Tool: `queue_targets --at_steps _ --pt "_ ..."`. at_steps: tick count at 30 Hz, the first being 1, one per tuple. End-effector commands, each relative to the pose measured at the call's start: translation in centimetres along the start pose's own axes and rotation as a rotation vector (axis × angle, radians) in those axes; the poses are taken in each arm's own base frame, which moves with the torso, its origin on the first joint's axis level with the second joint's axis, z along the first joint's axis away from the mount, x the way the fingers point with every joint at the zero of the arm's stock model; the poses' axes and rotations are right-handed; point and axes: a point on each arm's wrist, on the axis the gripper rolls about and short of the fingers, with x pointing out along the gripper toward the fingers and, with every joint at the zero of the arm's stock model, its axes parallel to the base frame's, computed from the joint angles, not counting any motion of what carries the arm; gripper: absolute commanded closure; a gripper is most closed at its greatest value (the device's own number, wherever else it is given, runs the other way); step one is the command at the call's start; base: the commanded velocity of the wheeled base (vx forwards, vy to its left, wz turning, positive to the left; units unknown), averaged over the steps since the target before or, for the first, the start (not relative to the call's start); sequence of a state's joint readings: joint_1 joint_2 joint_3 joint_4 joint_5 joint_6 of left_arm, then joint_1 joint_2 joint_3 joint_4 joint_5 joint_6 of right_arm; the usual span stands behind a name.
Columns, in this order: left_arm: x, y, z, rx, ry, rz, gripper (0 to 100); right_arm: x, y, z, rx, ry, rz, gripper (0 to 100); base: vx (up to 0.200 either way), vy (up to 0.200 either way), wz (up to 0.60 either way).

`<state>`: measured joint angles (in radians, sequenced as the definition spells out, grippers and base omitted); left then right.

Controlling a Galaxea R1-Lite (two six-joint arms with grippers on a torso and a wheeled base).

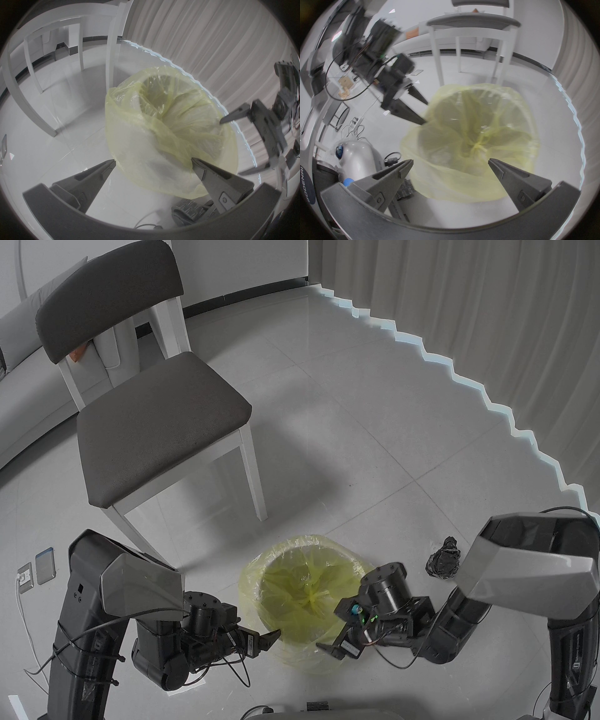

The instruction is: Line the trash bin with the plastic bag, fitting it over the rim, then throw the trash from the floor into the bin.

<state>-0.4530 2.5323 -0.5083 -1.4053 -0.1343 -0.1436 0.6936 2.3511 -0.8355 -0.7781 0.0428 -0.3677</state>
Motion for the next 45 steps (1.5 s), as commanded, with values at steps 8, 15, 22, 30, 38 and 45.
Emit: queue_targets --at_steps 8,15,22,30,38,45 --pt "-1.8 -0.4 1.5 -0.003 -0.073 -0.020 0 -3.6 -10.0 -3.2 0.192 -0.006 -0.189 0 0.000 0.000 0.00" --pt "-2.7 0.9 3.6 -0.024 -0.147 0.014 0 -1.8 -13.8 -5.8 0.258 0.019 -0.255 0 0.000 0.000 0.00" --pt "-2.4 4.3 4.0 -0.073 -0.173 0.098 0 0.2 -14.3 -7.0 0.271 0.041 -0.253 0 0.000 0.000 0.00" --pt "0.5 6.1 3.6 -0.086 -0.188 0.119 0 2.1 -14.7 -7.2 0.278 0.080 -0.225 0 0.000 0.000 0.00" --pt "2.5 6.4 4.1 -0.093 -0.130 0.129 0 2.5 -14.9 -6.7 0.276 0.090 -0.216 0 0.000 0.000 0.00" --pt "2.6 6.5 5.1 -0.097 -0.122 0.129 0 1.7 -15.3 -6.6 0.281 0.083 -0.229 0 0.000 0.000 0.00"
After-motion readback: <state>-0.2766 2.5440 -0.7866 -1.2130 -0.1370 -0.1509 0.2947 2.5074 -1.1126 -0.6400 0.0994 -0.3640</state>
